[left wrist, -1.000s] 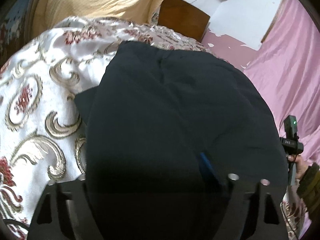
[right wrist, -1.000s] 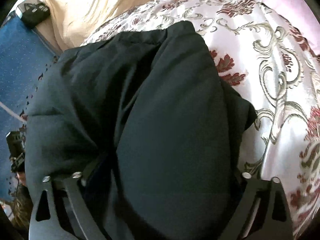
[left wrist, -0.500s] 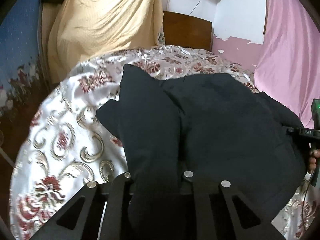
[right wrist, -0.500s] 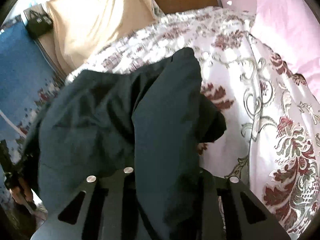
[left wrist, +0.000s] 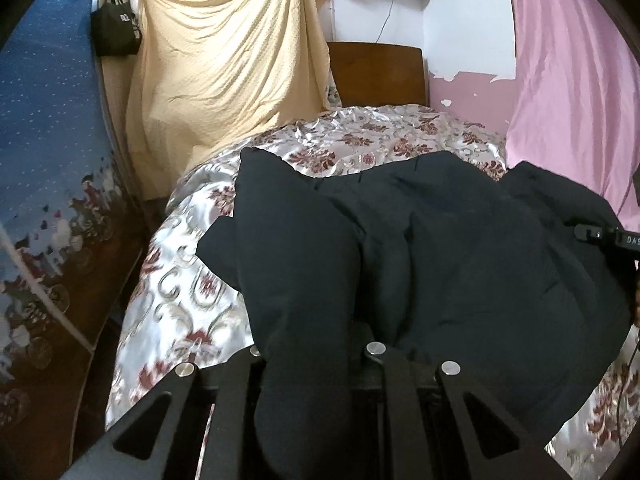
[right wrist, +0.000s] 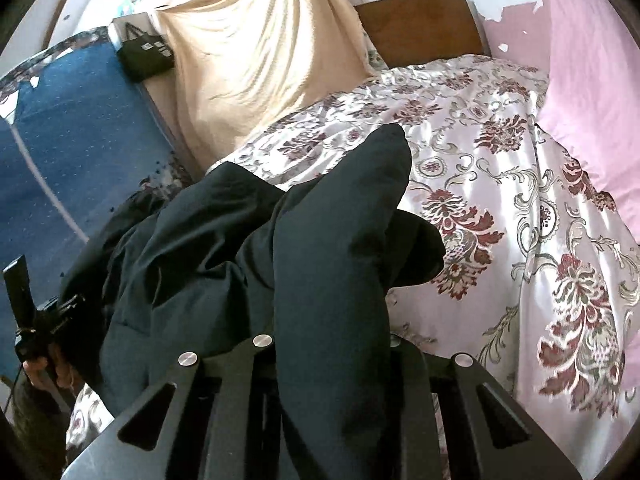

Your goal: Fold large clothes

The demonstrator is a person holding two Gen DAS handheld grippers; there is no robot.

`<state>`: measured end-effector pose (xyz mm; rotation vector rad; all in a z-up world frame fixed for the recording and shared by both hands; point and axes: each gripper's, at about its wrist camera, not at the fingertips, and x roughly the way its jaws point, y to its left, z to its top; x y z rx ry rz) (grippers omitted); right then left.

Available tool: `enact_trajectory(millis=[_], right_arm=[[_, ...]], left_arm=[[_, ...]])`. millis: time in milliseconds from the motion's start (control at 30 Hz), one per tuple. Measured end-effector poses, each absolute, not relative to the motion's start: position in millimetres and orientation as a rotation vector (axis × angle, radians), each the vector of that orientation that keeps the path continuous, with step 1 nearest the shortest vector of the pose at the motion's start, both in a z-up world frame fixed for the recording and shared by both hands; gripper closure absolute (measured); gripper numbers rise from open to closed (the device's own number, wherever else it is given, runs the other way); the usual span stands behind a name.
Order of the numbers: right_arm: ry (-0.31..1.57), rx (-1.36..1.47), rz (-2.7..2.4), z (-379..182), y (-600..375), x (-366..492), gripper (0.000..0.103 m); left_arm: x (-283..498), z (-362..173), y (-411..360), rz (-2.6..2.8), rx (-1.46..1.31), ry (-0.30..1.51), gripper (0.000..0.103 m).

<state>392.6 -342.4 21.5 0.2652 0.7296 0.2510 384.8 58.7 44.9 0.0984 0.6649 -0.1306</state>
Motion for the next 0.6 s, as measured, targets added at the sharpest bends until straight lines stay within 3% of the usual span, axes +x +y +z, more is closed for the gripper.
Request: enact_trajectory(millis=[400, 600], right_arm=[[0.765, 0.177, 0.209, -18, -328, 330, 0.084], [0.784, 0.210, 0.136, -34, -337, 326, 0.071]], left_arm=[[347, -13, 69, -0.097, 0.071, 0.753, 0.088], [351, -24, 83, -0.040, -0.048, 0.815, 0.074]])
